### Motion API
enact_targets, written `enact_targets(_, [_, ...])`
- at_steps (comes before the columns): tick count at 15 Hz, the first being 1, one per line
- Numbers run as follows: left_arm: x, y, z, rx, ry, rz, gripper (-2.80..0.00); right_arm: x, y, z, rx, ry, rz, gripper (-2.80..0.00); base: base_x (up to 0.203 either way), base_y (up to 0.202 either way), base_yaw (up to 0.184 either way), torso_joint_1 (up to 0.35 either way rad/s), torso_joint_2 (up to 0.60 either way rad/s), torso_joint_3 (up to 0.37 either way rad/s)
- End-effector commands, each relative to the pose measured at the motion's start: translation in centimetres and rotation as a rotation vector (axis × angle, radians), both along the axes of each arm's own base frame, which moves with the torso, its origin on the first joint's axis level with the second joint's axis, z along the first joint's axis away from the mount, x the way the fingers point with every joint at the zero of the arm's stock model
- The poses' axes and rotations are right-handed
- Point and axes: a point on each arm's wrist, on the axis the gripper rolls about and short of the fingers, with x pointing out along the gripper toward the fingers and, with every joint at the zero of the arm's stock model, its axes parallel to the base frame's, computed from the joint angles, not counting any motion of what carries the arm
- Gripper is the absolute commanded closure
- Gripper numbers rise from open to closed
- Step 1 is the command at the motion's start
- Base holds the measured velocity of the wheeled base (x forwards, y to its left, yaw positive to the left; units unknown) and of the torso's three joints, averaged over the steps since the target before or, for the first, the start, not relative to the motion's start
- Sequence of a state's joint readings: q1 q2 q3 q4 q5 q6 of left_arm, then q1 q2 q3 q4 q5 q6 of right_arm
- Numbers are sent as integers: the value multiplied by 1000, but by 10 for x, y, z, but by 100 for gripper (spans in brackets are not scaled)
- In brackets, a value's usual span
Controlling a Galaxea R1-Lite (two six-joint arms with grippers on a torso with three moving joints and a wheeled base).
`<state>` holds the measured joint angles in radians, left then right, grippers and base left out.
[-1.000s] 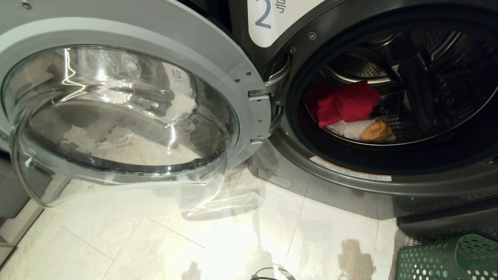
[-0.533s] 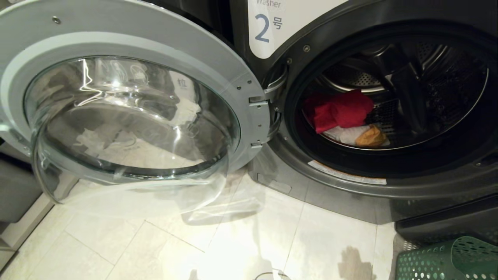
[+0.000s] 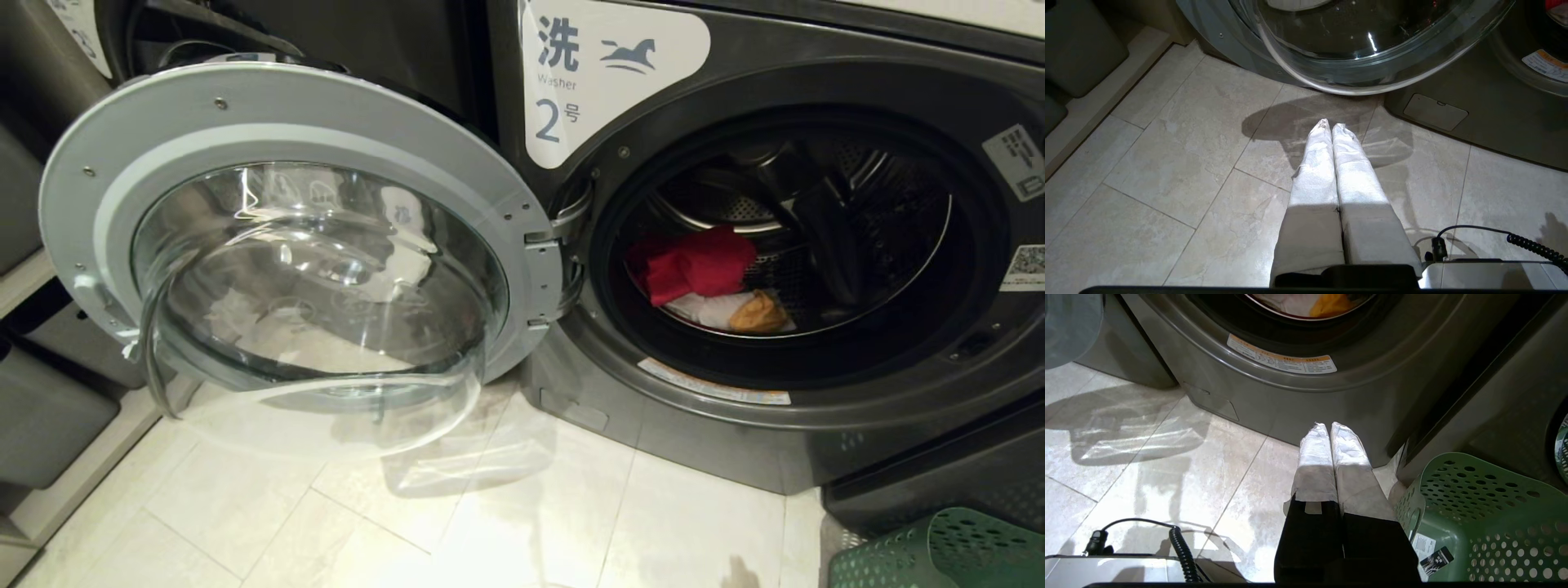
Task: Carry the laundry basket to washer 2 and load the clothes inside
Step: Close the washing machine door with the left hand
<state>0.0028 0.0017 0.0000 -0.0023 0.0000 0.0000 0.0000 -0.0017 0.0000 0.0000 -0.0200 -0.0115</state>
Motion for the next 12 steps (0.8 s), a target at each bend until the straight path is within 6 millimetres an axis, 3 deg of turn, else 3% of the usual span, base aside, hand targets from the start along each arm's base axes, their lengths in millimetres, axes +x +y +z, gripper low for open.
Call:
enact_targets(1, [0, 0, 0, 0, -1, 0, 0, 0, 0, 0, -1, 5, 0, 0, 0, 0, 0, 2, 2, 202])
enact_targets(12, [0, 0, 0, 0, -1, 0, 0, 0, 0, 0, -1, 3, -1, 0, 0, 0, 0, 2, 1, 203])
